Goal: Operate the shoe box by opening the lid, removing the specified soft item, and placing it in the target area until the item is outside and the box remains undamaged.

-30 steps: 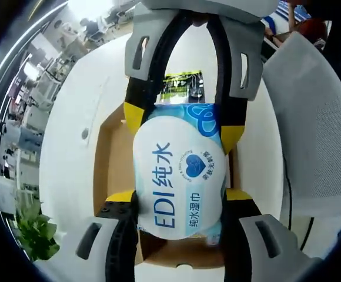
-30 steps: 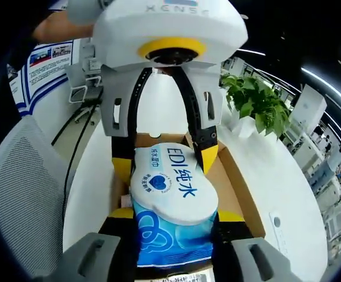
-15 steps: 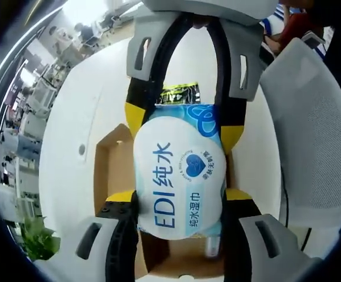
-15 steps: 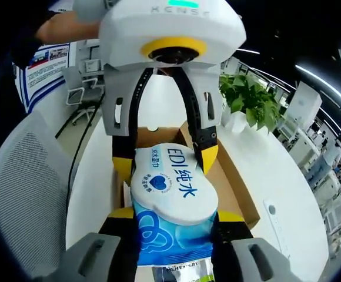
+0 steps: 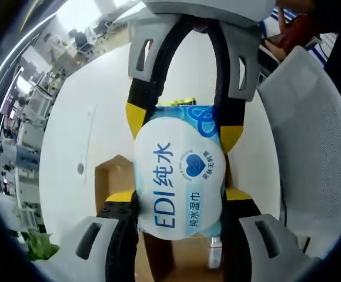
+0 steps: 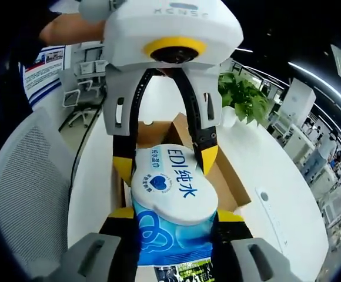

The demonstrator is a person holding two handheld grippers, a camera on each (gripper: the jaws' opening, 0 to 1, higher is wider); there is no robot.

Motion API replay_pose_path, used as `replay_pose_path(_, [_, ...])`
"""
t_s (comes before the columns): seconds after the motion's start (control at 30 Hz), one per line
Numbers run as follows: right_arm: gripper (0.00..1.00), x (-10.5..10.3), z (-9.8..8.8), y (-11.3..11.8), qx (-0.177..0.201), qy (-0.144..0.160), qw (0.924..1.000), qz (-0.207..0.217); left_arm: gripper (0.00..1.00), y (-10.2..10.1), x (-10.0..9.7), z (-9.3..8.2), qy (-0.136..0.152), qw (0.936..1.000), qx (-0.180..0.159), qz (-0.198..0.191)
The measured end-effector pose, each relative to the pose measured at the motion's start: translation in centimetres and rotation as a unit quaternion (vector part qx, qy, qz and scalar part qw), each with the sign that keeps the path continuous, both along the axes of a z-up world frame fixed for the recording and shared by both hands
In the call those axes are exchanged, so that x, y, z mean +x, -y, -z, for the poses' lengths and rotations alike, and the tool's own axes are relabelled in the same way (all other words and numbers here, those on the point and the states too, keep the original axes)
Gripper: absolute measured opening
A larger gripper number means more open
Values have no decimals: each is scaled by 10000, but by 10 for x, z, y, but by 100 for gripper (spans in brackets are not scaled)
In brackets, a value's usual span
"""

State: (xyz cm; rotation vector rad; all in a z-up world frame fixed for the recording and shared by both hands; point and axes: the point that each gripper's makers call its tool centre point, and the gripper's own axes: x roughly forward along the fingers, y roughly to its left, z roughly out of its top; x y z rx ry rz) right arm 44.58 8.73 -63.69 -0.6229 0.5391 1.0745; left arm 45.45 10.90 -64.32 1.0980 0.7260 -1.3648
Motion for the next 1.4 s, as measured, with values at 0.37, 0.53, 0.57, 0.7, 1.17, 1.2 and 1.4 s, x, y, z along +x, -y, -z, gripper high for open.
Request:
replay_pose_path(0.37, [44,-5,-4,32,13,36,9999,148,55,34,-5,-4,-2,9998,-23,176])
replay_pose_path(0.53, [44,-6,-5,46,5,38,9998,192,55,47,-6,-5,-14,9997,-42,236])
replay_pose_path(0.57, [44,-6,-6,48,0,44,9998,197,55,50,-5,-5,-11,9997,-50,243])
replay_pose_path(0.7, [44,-7,-7,58,-12,64,9997,229,55,60,-6,-6,-4,9996,-74,280])
replay_pose_path(1.17, [44,-6,4,86,-84,13,9996,251,55,88,-5,6,-87,9994,-117,316])
replay_pose_path(1.2, [44,-6,5,87,-87,6,9997,246,55,89,-6,7,-96,9994,-117,317])
replay_pose_path(1.4, [44,-3,13,93,-95,-18,9997,219,55,96,-3,15,-125,9995,-86,289])
